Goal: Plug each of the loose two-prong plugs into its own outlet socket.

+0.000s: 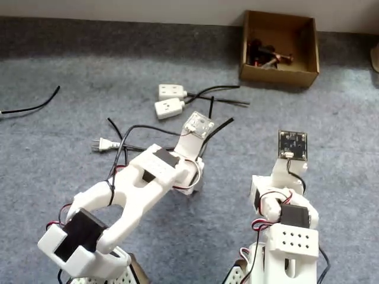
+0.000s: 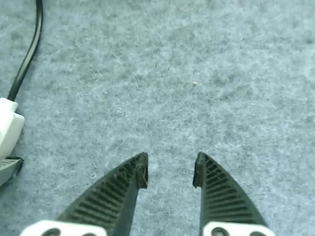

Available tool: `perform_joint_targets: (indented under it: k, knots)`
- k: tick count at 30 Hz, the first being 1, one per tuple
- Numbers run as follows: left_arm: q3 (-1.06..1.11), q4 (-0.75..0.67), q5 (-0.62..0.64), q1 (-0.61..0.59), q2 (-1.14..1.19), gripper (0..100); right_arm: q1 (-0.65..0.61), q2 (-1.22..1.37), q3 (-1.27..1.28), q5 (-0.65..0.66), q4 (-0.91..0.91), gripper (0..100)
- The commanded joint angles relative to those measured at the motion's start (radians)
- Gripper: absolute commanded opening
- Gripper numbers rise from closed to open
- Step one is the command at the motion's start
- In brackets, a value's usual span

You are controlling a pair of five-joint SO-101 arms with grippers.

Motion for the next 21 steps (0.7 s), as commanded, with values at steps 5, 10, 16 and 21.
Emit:
perform_joint_targets:
  k: [5, 10, 16, 21]
  knots:
    - [-0.051, 0.005, -0.071, -0.008, 0.004, 8, 0.005, -0.021, -0.007, 0.011, -0.022, 15.6]
    - [-0.045, 0.005, -0.081, -0.012, 0.01, 1, 0.005, -0.021, -0.007, 0.011, -0.022, 15.6]
    - [-0.044, 0.009, -0.081, -0.013, 0.012, 1, 0.005, -0.021, -0.007, 0.011, -0.024, 15.6]
    - [-0.044, 0.009, -0.081, -0.027, 0.012, 1, 0.005, -0.021, -0.007, 0.011, -0.024, 15.6]
